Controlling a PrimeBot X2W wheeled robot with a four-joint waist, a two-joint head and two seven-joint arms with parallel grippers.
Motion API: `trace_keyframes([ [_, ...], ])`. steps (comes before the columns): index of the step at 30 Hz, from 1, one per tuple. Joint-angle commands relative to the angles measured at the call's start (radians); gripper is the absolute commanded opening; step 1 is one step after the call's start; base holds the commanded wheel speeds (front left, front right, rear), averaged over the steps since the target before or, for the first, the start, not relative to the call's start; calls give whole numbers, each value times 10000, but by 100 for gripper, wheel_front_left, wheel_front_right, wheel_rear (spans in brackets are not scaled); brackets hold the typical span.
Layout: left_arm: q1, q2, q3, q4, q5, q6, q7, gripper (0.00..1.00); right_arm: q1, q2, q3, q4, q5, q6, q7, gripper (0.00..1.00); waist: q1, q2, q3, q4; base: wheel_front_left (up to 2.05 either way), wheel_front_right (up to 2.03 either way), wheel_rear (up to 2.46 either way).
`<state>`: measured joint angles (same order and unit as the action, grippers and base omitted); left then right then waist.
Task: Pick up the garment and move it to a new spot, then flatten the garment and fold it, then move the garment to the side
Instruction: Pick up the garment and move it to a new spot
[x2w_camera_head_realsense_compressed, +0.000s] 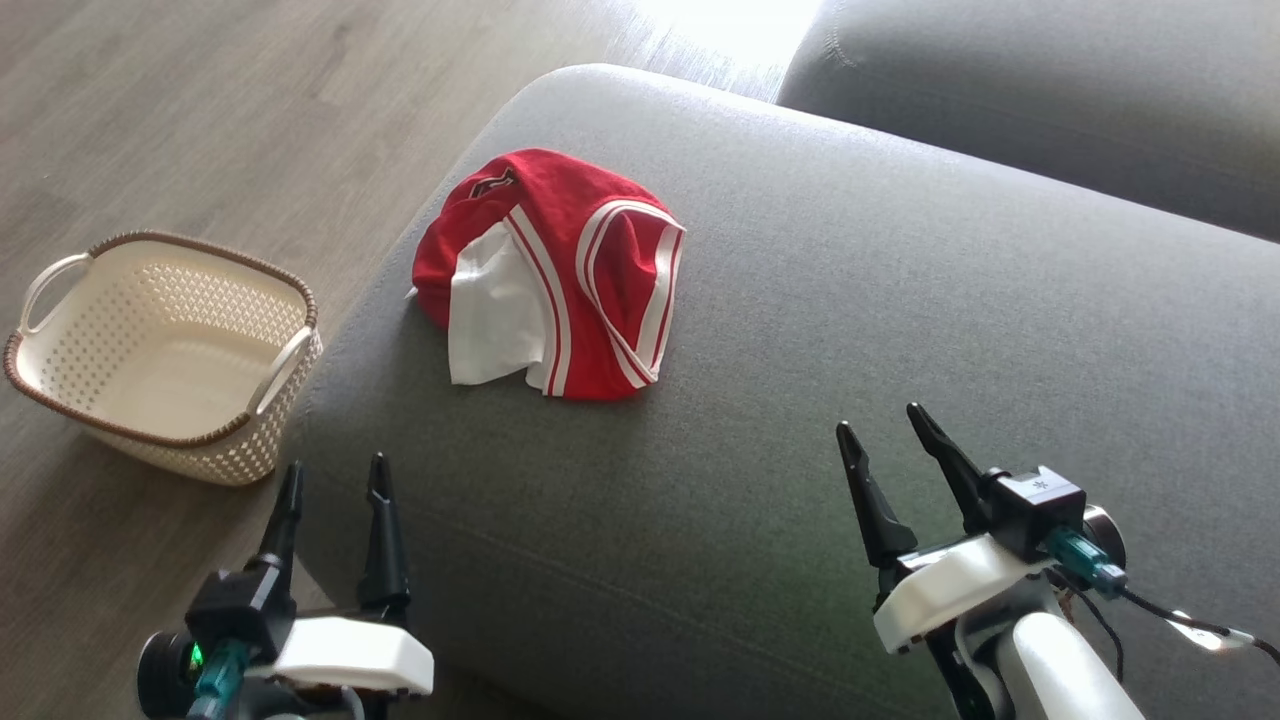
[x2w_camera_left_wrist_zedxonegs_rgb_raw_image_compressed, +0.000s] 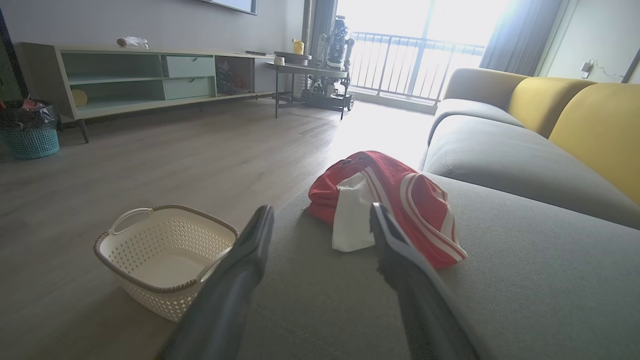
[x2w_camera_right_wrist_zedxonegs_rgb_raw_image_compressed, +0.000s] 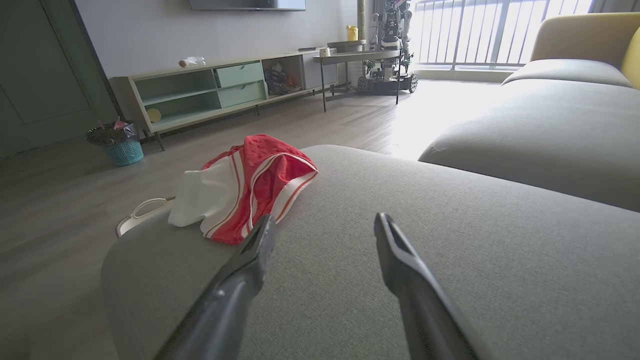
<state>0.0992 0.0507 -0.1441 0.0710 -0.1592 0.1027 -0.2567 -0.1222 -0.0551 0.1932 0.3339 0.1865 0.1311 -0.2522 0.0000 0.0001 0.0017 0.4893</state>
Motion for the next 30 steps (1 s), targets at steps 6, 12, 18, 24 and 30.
trace_keyframes([
  [6,-372,-5,638,-275,101,-23,-51,100,-201,49,154,-351,72,-4,-95,100,0,-1,37,-217,0,0,0],
  [12,-820,-5,1145,-285,-119,-160,-51,100,-472,49,-47,-457,-221,-4,-95,100,0,-1,721,-722,0,0,0],
  [18,-2260,202,1348,354,44,-930,-51,100,-982,49,-350,-719,-868,-4,-89,100,0,-1,1935,-1325,0,0,0],
  [24,-4611,910,1583,2312,-326,-1598,163,100,-1496,49,-893,-1302,-1436,-4,-6,100,0,-1,3103,-2068,0,0,0],
  [30,-6118,1480,1420,3628,-409,-1909,970,100,-1697,49,-1194,-1684,-1646,-4,104,100,0,-1,3641,-2460,0,0,0],
])
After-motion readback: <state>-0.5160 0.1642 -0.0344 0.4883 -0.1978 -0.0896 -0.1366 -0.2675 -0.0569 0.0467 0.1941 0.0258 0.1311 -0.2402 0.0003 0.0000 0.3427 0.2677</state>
